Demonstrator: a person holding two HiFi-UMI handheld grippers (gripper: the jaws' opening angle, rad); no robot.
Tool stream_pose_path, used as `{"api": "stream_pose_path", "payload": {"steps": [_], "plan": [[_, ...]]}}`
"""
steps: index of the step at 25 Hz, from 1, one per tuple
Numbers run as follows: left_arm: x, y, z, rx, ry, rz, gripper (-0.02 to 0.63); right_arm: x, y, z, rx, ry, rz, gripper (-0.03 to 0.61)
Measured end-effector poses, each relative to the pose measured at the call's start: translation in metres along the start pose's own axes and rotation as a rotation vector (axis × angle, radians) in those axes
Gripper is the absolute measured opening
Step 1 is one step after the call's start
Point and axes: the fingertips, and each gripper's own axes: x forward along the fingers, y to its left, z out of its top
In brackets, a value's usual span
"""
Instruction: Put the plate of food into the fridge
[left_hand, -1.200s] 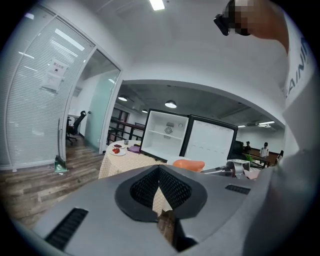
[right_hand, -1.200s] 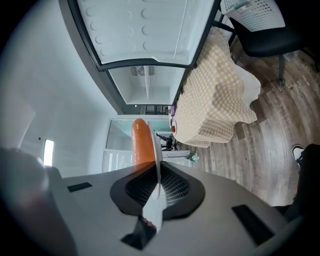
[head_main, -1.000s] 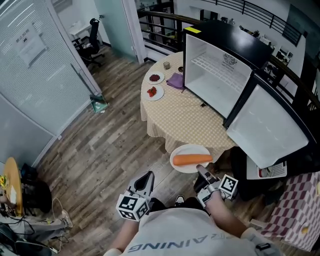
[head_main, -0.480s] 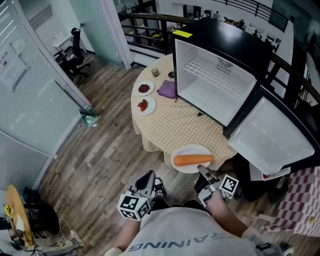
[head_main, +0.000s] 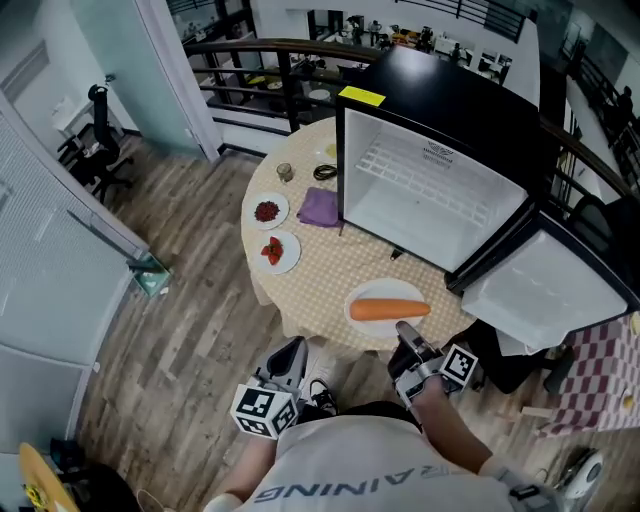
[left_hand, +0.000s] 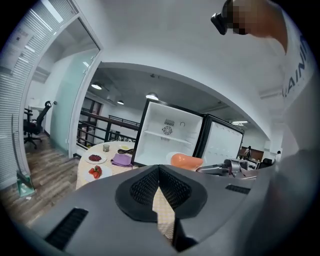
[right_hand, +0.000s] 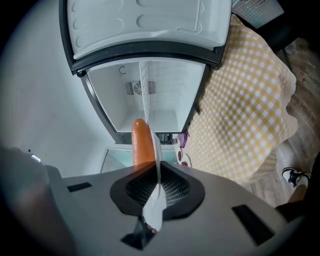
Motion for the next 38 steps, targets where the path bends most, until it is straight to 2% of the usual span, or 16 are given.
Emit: {"api": "stream_pose_path", "payload": {"steps": [6,11,16,22,27,33,38], "plan": [[0.023,0.036,0.010,0.018,0.020,-0.082,0.009,0.025,-0.002,0.016,0.005,-0.132,-0.015,0.035],[0.042,0.044,0.020,0.023,0.028,-0.125,0.009,0.031,-0.009,0.036,0.017,-0.207,-0.055,0.035],[0.073,0.041,0.023,0.040,0.047,-0.136,0.009,0.040,-0.021,0.059,0.030,-0.231,-0.081,0.035],[0.114,0.028,0.048,0.065,0.041,-0.125,0.009,0.066,-0.032,0.088,0.051,-0.198,-0.104,0.035],[0.133,0.022,0.050,0.074,0.062,-0.102,0.009,0.085,-0.040,0.114,0.059,-0.187,-0.133,0.035],[0.148,0.026,0.040,0.048,0.092,-0.136,0.009,0.109,-0.045,0.149,0.071,-0.271,-0.127,0.035],[0.155,0.040,0.050,0.064,0.086,-0.161,0.009,0.128,-0.055,0.176,0.079,-0.363,-0.173,0.035]]}}
